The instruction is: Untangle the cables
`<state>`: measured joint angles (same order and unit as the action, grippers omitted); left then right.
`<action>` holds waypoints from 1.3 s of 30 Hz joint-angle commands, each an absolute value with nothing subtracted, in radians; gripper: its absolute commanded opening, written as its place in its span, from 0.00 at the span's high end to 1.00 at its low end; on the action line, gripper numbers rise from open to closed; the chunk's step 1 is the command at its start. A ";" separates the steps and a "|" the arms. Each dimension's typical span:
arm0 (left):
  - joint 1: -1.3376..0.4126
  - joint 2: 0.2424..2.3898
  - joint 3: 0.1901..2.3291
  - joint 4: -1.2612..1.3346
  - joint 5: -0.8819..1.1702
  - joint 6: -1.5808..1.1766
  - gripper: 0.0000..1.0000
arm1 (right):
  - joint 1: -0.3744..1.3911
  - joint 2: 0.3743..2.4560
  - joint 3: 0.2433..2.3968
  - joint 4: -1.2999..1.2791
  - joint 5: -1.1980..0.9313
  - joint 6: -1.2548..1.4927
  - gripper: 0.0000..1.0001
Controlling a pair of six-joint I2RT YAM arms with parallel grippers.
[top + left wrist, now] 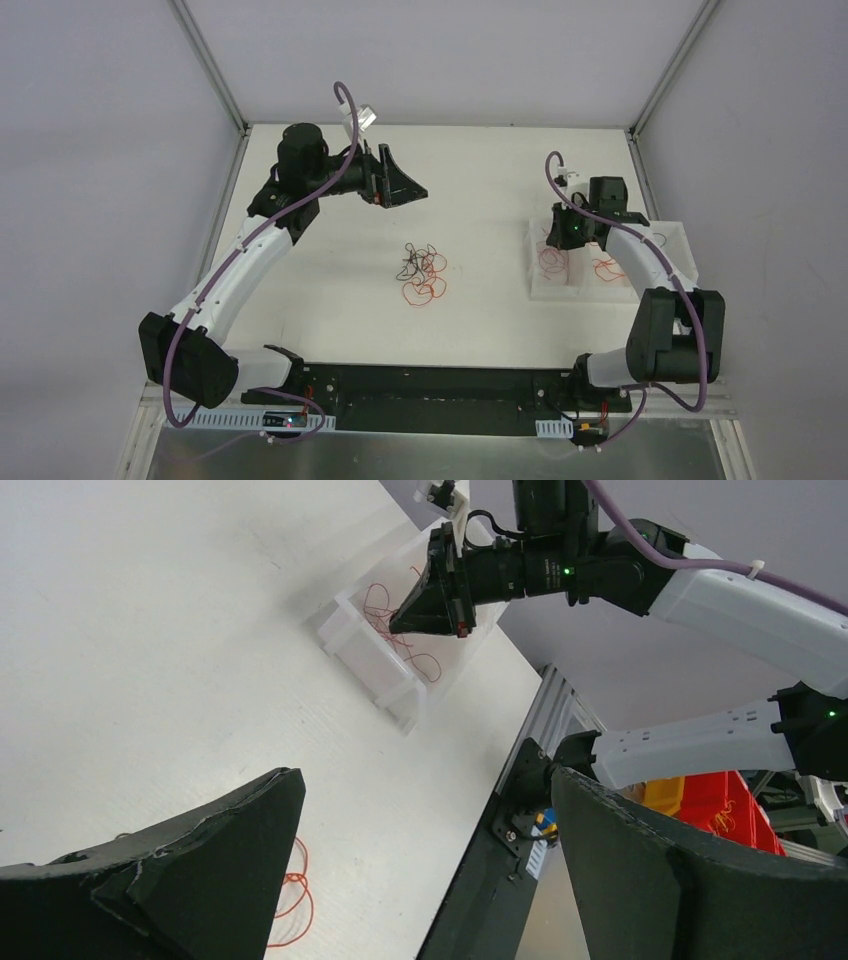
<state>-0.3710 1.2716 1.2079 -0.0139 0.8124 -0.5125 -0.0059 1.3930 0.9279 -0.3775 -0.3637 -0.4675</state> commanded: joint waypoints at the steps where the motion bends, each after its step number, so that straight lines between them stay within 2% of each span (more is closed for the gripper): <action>1: -0.359 1.275 1.191 0.005 0.847 -0.485 0.01 | -0.001 1.428 0.912 -0.368 -0.302 -0.493 1.00; 5: -0.356 1.273 1.184 -0.022 0.842 -0.486 0.01 | -0.001 1.422 0.931 -0.394 -0.276 -0.486 0.99; 8: -0.356 1.277 1.183 -0.083 0.810 -0.477 0.01 | -0.001 1.388 0.998 -0.469 -0.284 -0.474 0.86; 13: -0.314 1.310 1.136 -0.153 0.798 -0.492 0.01 | -0.001 1.306 1.099 -0.569 -0.329 -0.466 0.50; 15: -0.293 1.328 1.106 -0.154 0.812 -0.504 0.02 | 0.008 1.283 1.140 -0.615 -0.358 -0.462 0.45; 19: -0.273 1.376 1.057 -0.165 0.819 -0.496 0.10 | 0.064 1.275 1.236 -0.704 -0.427 -0.407 0.38; 24: -0.267 1.471 1.018 -0.172 0.816 -0.479 0.26 | 0.222 1.379 1.336 -0.764 -0.524 -0.274 0.36; 32: -0.244 1.652 1.023 -0.177 0.855 -0.457 0.51 | 0.435 1.609 1.363 -0.690 -0.570 -0.139 0.37; 36: -0.244 1.717 1.016 -0.174 0.860 -0.441 0.56 | 0.518 1.708 1.359 -0.609 -0.570 -0.049 0.40; 39: -0.245 1.771 1.024 -0.166 0.867 -0.448 0.56 | 0.574 1.773 1.360 -0.549 -0.537 -0.018 0.40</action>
